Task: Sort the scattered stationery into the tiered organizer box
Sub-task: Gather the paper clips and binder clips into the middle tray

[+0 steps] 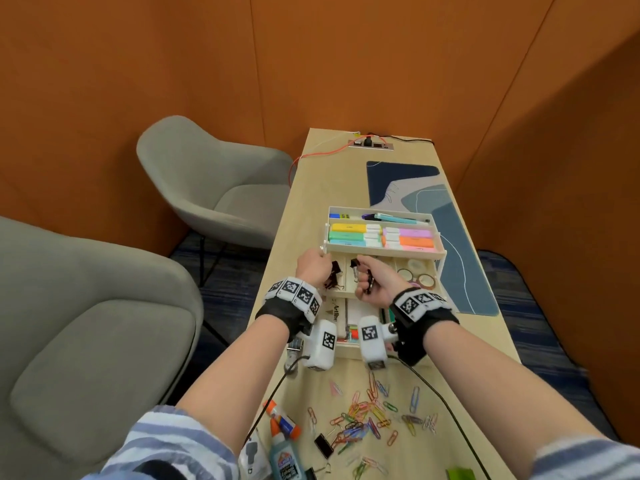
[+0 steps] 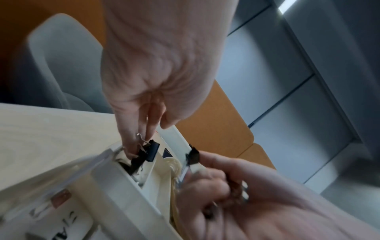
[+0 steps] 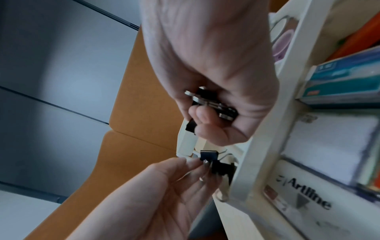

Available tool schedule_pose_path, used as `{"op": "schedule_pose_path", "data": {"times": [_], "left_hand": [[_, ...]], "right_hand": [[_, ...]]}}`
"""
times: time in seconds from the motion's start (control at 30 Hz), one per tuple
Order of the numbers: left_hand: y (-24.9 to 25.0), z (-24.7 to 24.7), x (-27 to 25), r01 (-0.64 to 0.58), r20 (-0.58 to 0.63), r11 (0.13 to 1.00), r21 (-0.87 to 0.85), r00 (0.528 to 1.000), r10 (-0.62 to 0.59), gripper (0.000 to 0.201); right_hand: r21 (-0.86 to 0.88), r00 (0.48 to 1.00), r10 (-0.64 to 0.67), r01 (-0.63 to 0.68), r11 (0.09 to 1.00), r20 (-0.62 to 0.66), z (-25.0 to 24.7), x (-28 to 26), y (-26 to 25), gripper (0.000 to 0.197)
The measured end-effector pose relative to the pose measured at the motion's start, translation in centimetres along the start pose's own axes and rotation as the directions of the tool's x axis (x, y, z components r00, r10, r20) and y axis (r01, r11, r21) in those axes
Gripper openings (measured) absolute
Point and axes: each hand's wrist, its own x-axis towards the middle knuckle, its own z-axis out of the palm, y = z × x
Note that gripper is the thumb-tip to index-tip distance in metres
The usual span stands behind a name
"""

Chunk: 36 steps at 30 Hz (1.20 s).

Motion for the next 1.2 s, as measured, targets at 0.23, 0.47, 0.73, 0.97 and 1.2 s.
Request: {"op": "schedule_pose_path", "data": {"times": [0.23,0.47,0.73,0.97,1.2], "left_hand": [[-0.6,-0.1,0.2,0.073,0.027,0.972,-0.223,0.997,-0.069,0.027],[-0.4,-0.3,-0.3,-0.036,0.007,0.996,-0.083,0.999,0.037,0.026],[-1.6,-0.3,-0.9,-0.135,0.008,0.987,0.081,0.991,0.135,0.034],[-1.8,-0.2,-1.9,-0.235,0.027,0.957,0.169,0.972,0.234,0.035],[-2.2,0.6,-3.5,-0.463,0.191,0.756,0.463,0.885,0.425,0.033]], "right_hand": [[-0.017,0.996,0.074,-0.075,0.997,-0.058,2.7,1.8,-1.2,0.028],[0.002,0.999,0.019,-0.019,1.000,-0.031,3.0,1.1,-1.6,0.018],[0.036,0.997,-0.073,0.072,0.997,0.024,2.8,0.8,-0.4,0.030],[-0.128,0.977,-0.211,0.211,0.969,0.014,2.1,-2.7,0.4,0.035],[-0.421,0.943,-0.326,0.324,0.847,0.068,-2.5,-7.4,6.6,0.025]]}}
